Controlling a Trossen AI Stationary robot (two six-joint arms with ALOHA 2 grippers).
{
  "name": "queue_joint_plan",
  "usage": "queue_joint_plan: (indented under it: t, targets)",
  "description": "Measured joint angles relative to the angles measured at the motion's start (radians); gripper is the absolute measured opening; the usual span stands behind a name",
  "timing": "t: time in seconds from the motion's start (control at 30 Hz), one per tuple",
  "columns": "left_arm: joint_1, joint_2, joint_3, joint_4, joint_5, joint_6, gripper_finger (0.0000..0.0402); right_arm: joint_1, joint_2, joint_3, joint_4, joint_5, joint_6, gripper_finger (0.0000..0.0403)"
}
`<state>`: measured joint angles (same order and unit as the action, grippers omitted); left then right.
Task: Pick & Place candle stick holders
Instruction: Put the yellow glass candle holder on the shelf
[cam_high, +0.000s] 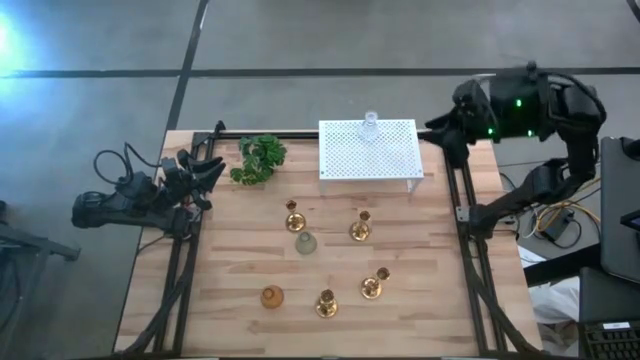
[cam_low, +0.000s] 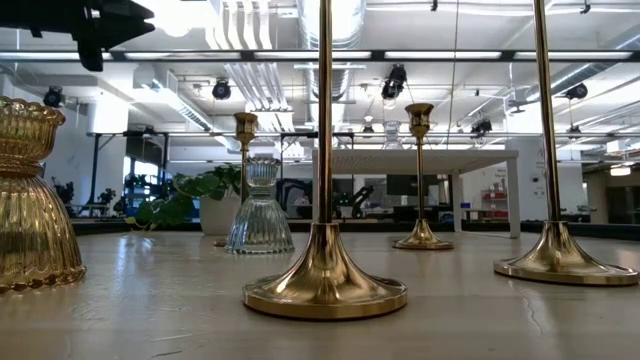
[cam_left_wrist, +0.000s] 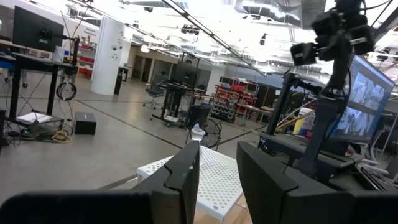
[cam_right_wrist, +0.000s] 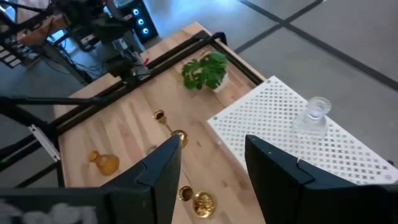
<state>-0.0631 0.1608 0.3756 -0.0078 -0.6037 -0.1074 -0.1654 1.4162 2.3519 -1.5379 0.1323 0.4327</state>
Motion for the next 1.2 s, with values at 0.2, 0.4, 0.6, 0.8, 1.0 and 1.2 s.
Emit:
queue_joint_plan:
  t: [0.2,0.4,0.6,0.8,1.0,1.2]
  targets:
    - [0.000,0.000,0.005,0.000,0.000,0.000,0.0112,0.219,0.041,-0.011,-0.008,0.141,0.078,0.0170]
    - [0.000,0.000,0.005,0.000,0.001,-0.001,0.0112,0.357,0.102,-0.046,-0.030,0.201,0.156,0.0166]
    - [0.000,0.000,0.005,0.000,0.001,-0.002,0.0112,0.399,0.181,-0.102,-0.027,0.208,0.171,0.0153]
    - [0.000,0.000,0.005,0.000,0.011,-0.053,0.0112,0.399,0.260,-0.133,-0.031,0.204,0.144,0.0138]
    - [0.000,0.016,0.067,-0.091,0.075,-0.048,0.0112,0.403,0.224,-0.180,-0.032,0.223,0.207,0.0119]
    - [0.000,0.105,0.206,-0.319,0.152,-0.050,0.0112,0.461,0.064,-0.380,-0.034,0.326,0.408,0.0100]
